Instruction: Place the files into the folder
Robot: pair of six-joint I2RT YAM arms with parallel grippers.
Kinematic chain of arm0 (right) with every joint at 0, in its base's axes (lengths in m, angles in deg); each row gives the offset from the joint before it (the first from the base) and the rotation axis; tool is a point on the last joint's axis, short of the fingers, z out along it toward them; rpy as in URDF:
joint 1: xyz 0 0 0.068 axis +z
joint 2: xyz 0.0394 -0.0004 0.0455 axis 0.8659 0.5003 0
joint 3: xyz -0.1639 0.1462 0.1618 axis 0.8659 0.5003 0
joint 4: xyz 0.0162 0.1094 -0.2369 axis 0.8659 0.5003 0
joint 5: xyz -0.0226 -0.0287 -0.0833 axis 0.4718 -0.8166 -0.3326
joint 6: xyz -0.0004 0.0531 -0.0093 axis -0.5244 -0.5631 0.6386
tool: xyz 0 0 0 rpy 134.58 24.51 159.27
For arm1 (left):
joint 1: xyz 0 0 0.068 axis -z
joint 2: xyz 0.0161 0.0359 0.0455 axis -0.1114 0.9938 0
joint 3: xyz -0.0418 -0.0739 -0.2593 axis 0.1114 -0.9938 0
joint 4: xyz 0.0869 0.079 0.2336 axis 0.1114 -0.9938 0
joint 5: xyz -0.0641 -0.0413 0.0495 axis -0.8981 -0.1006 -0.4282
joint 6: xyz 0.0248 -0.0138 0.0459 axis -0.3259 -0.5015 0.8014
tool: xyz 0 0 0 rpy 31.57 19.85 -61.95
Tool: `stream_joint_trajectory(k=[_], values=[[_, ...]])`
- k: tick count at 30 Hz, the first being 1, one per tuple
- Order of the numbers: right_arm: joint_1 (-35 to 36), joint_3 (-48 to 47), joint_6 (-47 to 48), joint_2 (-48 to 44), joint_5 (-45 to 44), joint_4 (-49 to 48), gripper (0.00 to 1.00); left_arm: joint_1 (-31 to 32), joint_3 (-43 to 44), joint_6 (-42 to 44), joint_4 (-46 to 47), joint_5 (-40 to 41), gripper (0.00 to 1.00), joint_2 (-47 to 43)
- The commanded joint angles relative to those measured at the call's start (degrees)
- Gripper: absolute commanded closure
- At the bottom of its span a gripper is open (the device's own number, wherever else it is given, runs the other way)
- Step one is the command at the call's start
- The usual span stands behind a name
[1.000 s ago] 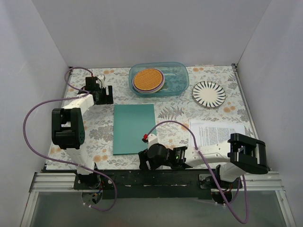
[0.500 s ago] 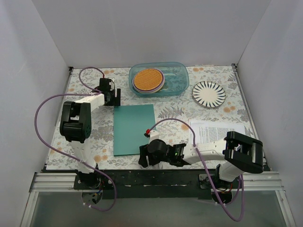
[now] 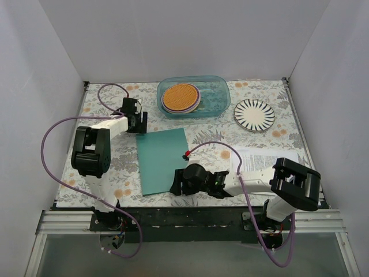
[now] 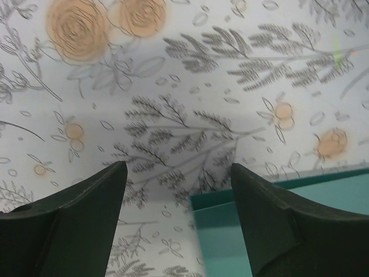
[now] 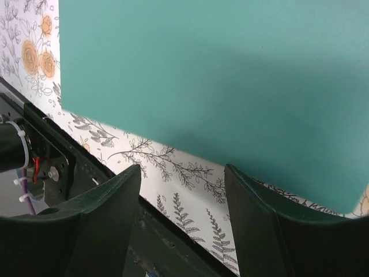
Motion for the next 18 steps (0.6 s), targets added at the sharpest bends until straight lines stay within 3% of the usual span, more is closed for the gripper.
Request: stream_joint_trajectory(k=[1, 13, 16, 18], values=[[-1.76, 3.24, -1.51, 0.95, -2.74, 8.99, 0.32, 2.05, -3.46, 0.57, -4.47, -2.95, 0.30, -7.75], [-7.12, 8.25, -4.06, -13.90, -10.83, 19.54, 0.24, 3.72, -6.20, -0.40, -10.36, -7.44, 0.32, -13.56], [-7.21, 8.77, -4.41, -17.16, -8.74, 19.99, 0.21, 3.72, -6.54, -0.75, -11.85, -7.61, 0.33, -14.44], [-6.25, 9.74, -2.93, -19.87, -4.62, 15.28, 0.20, 3.72, -7.42, -0.49, -12.12, -7.18, 0.33, -15.32]])
